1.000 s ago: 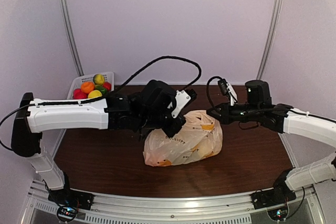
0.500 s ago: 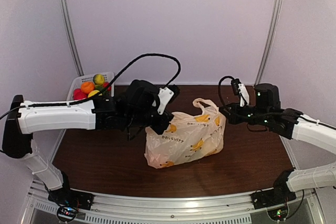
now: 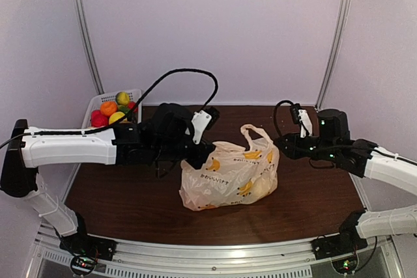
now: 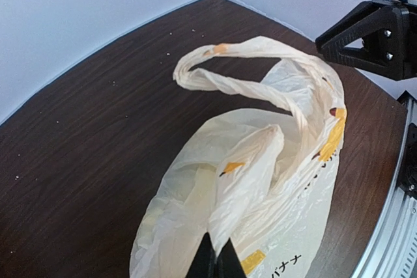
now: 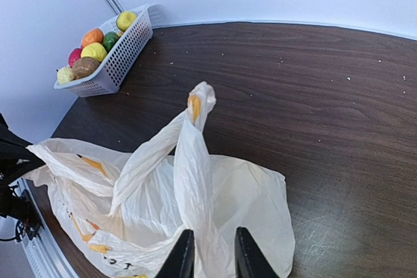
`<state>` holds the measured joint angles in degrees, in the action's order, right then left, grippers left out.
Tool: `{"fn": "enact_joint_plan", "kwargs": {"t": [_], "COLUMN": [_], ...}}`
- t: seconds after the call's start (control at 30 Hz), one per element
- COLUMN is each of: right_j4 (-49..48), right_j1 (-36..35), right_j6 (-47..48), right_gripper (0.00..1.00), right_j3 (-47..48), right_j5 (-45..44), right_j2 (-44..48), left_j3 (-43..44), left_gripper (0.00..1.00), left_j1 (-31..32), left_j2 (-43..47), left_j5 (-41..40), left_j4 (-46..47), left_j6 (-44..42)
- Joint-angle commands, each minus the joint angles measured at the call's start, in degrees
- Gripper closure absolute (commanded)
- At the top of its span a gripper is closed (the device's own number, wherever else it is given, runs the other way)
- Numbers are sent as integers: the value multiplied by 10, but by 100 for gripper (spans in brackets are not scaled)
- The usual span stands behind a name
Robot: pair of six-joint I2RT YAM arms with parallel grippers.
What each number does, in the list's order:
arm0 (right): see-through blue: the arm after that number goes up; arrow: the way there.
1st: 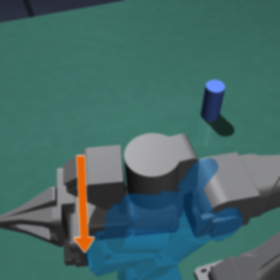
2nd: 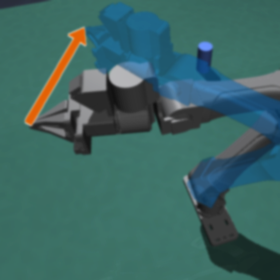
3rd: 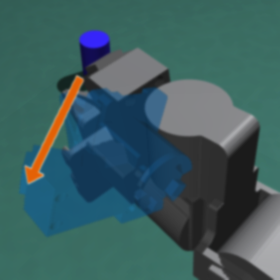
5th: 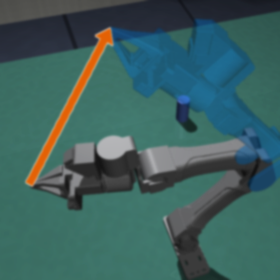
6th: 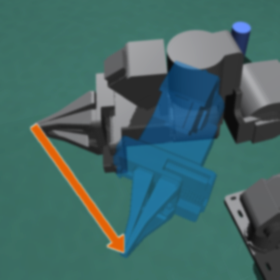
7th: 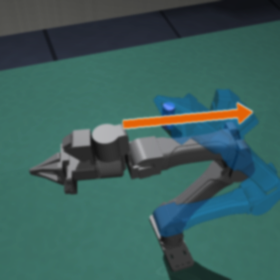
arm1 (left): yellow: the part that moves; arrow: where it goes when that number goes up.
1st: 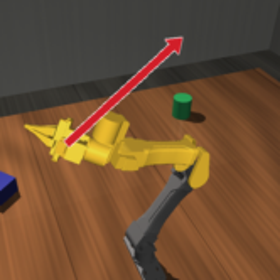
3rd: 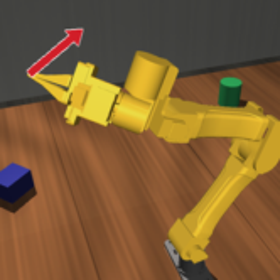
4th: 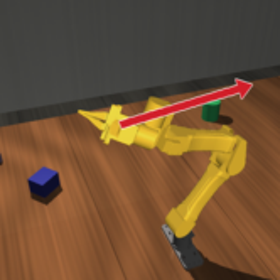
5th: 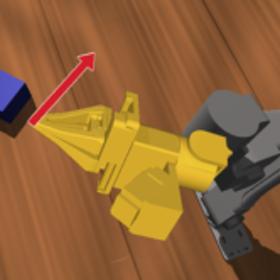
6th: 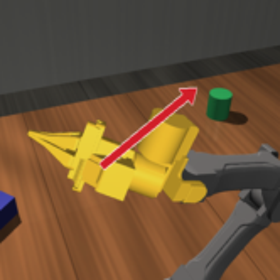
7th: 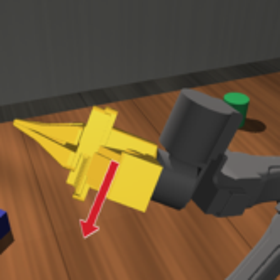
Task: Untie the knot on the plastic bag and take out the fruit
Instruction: Untie the bag handles from the takeout bag.
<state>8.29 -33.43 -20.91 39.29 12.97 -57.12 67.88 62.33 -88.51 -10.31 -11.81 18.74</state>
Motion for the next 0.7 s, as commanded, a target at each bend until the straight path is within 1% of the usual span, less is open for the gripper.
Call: {"fn": "enact_joint_plan", "kwargs": {"t": [0.0, 0.1, 0.23, 0.3, 0.4, 0.57, 0.63, 0.67], "right_j4": [11, 21, 19, 19, 18, 2, -1, -4], "right_j1": [4, 4, 4, 4, 4, 4, 4, 4], "right_j6": [9, 16, 25, 29, 35, 38, 39, 39], "right_gripper": [71, 64, 53, 50, 47, 40, 39, 41], "right_j3": [40, 60, 81, 90, 104, 119, 127, 130], "right_j5": [-11, -6, 15, 14, 8, 28, 32, 35], "right_j2": [-2, -26, -68, -87, -116, -154, -170, -178], "left_j3": [-4, -4, -5, -6, -6, -6, -6, -6], "left_gripper": [100, 100, 100, 100, 100, 100, 100, 100], "left_j1": [-3, -4, -3, -3, -4, -3, -4, -4], "left_j2": [16, 16, 18, 19, 19, 20, 19, 18], "left_j5": [16, 17, 19, 21, 22, 20, 20, 20], "left_j4": [38, 38, 39, 40, 39, 39, 39, 39], "left_j6": [6, 6, 7, 8, 8, 7, 7, 6]}}
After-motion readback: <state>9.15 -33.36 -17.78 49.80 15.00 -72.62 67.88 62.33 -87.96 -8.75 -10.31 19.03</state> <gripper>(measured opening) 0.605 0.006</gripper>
